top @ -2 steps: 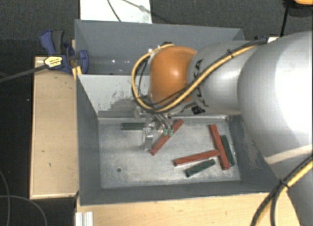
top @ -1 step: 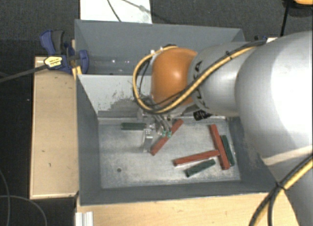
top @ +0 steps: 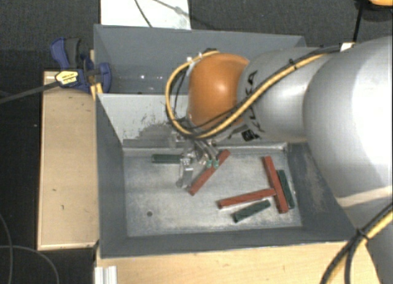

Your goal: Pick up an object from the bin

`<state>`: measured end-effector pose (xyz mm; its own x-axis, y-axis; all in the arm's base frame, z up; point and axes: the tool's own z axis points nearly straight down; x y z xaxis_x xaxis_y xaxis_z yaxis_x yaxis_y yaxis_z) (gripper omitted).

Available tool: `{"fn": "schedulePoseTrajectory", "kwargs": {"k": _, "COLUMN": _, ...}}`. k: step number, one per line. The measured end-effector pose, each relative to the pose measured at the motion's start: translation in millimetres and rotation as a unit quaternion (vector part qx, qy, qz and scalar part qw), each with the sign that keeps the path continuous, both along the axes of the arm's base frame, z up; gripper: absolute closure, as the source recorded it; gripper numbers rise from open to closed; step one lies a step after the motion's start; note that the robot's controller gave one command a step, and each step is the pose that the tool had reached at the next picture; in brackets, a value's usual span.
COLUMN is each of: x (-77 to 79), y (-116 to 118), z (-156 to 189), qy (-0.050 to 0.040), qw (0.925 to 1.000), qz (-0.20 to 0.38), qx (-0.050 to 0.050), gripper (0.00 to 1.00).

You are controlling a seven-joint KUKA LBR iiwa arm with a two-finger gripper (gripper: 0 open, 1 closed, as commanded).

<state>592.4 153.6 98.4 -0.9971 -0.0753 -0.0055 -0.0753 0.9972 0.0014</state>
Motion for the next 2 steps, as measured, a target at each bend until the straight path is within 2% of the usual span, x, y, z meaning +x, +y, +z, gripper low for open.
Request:
{"fn": "schedulePoseTrajectory", "kwargs": {"k": 1, "x": -7.8, "y": 2, "z": -29, "qy": 0.0026, "qw": 0.9975, "qz": -0.07, "qx": 0.0, "gripper": 0.0}}
{"fn": "schedulePoseTrajectory", "kwargs": {"k": 2, "x": -5.3, "y": -17, "z": -28, "qy": 0.0029, "qw": 1.0, "qz": -0.004, "qx": -0.001, "gripper": 1.0}}
